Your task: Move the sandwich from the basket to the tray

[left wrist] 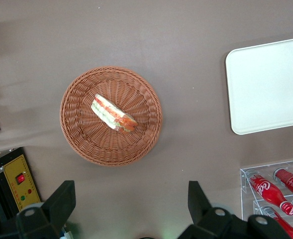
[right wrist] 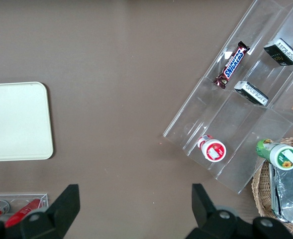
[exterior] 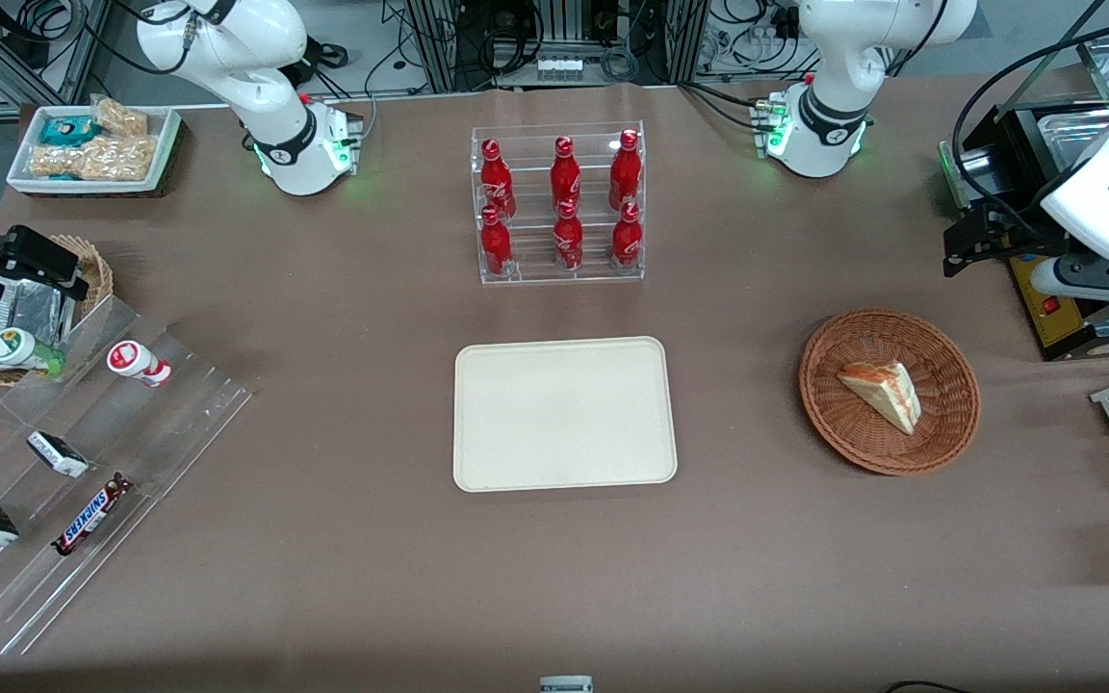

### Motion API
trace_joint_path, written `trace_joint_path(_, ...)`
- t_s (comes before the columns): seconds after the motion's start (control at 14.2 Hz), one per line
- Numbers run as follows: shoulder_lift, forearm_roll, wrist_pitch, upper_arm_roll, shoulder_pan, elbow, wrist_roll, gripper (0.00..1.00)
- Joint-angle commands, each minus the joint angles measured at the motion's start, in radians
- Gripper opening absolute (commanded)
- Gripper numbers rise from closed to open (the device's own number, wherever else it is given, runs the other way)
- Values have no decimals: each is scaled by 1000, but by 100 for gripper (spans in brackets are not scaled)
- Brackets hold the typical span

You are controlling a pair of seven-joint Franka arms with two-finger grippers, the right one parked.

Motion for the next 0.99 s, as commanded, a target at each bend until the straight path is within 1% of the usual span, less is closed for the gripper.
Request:
trace_joint_path(0.0, -21, -9, 1, 6, -5, -12, 14, 100)
trace_joint_path(0.92, -14, -10, -17, 6, -5, -14, 8, 100)
